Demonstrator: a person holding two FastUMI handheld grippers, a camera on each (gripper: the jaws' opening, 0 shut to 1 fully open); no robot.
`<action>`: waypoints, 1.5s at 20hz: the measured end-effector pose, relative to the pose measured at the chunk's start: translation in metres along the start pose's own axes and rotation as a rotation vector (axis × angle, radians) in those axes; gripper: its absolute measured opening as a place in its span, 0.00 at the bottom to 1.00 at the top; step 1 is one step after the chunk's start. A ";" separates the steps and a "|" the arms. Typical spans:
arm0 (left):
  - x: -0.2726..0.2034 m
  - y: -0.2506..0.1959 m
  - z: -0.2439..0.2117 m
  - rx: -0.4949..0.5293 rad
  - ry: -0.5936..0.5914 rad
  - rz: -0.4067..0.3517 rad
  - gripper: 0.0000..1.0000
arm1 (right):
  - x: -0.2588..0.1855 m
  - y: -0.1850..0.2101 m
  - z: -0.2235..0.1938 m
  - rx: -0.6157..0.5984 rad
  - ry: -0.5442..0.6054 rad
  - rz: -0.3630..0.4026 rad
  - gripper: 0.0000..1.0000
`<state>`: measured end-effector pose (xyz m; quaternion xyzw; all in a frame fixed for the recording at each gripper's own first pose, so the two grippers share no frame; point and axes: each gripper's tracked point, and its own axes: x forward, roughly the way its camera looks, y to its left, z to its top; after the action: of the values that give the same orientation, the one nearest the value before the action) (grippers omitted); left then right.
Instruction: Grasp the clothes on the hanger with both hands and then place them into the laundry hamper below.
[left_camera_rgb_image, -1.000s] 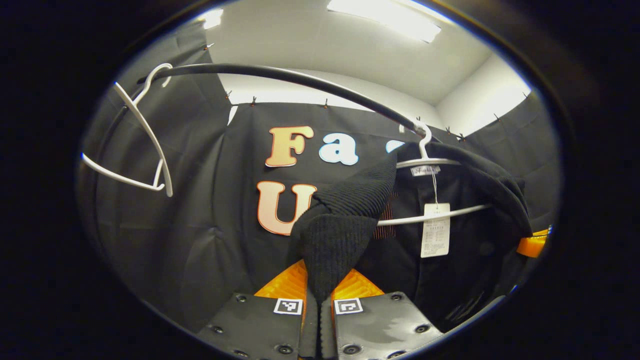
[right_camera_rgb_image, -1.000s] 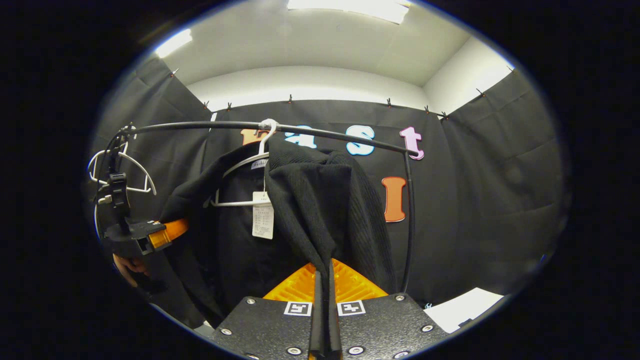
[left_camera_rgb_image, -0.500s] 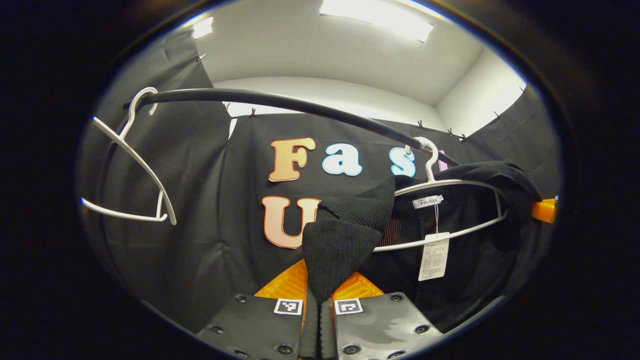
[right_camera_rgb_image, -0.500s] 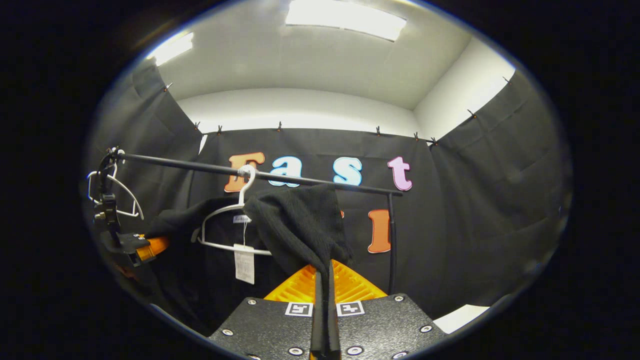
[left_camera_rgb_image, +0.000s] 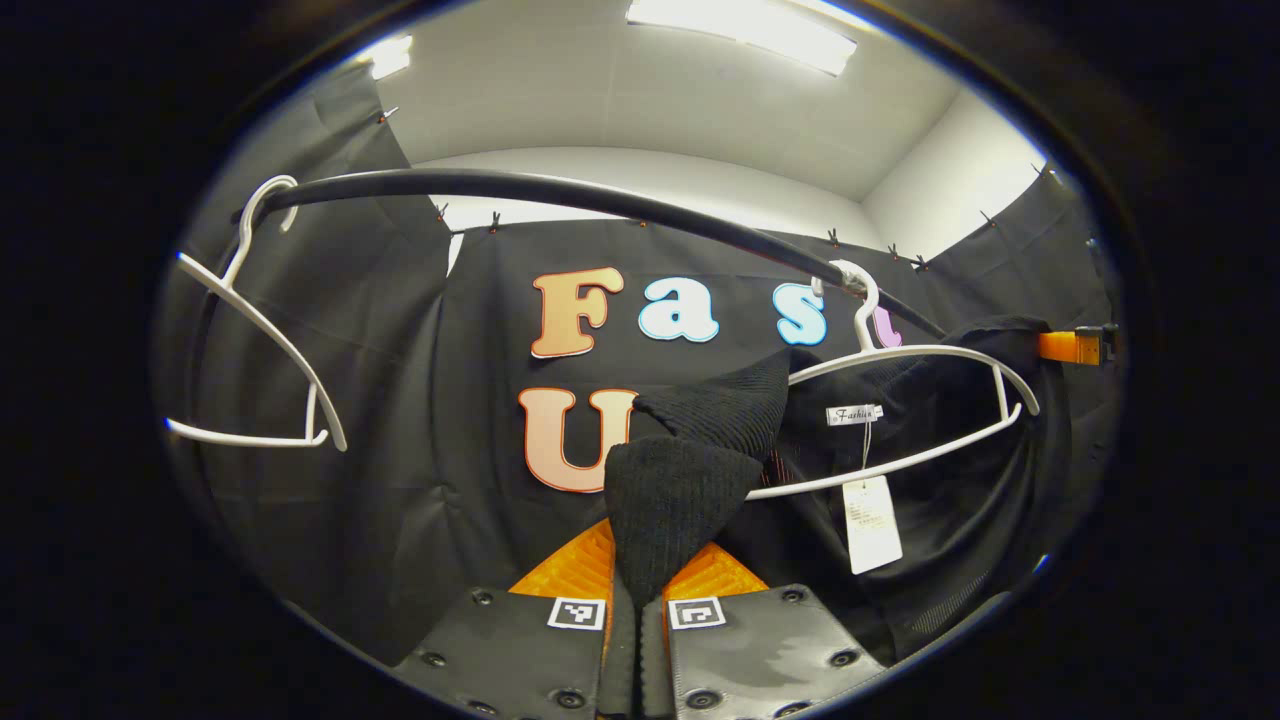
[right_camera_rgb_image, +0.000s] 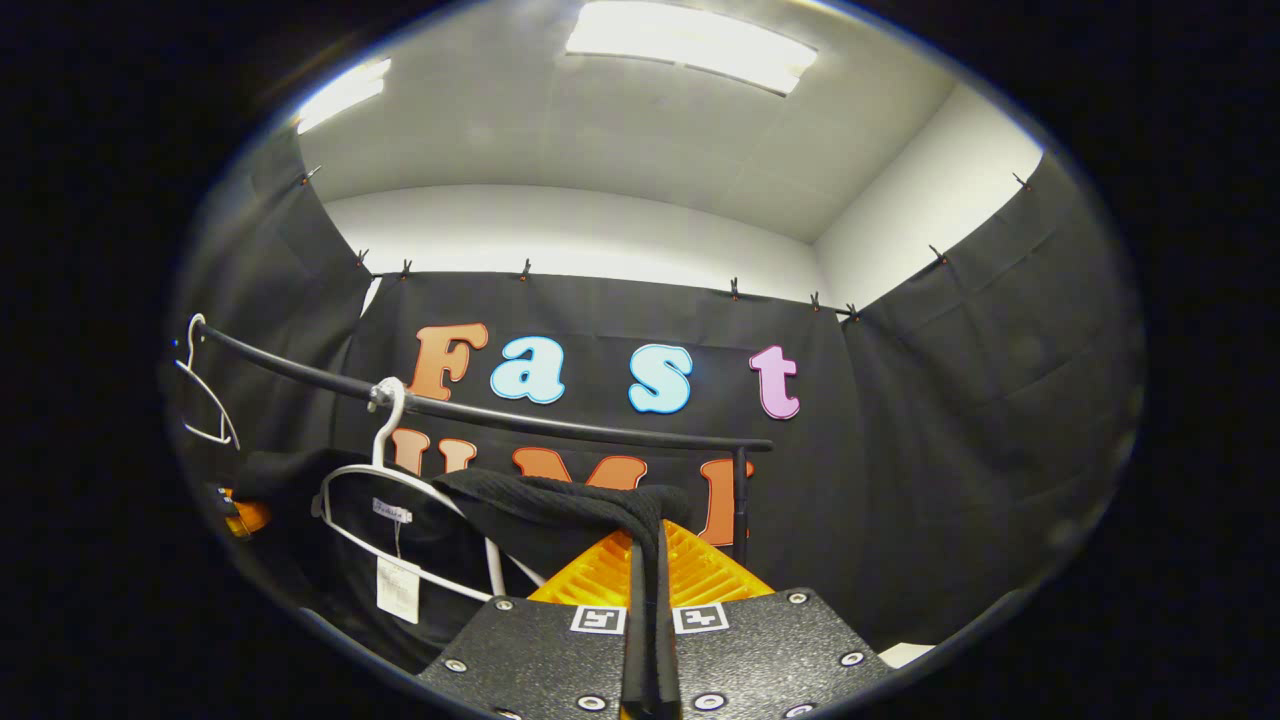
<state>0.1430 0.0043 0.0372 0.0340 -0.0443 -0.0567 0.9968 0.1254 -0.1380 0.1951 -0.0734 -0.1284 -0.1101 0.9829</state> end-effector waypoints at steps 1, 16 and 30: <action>0.002 -0.002 0.000 0.004 -0.001 -0.001 0.10 | 0.007 -0.003 -0.005 0.002 0.011 0.000 0.03; 0.058 0.049 0.018 0.044 -0.012 0.150 0.10 | -0.024 0.053 -0.140 -0.051 0.230 0.101 0.02; 0.041 0.110 -0.063 0.103 0.183 0.247 0.10 | -0.085 0.119 -0.174 0.035 0.327 0.230 0.02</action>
<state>0.2018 0.1127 -0.0143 0.0841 0.0401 0.0721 0.9930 0.1144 -0.0363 -0.0079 -0.0517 0.0404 -0.0055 0.9978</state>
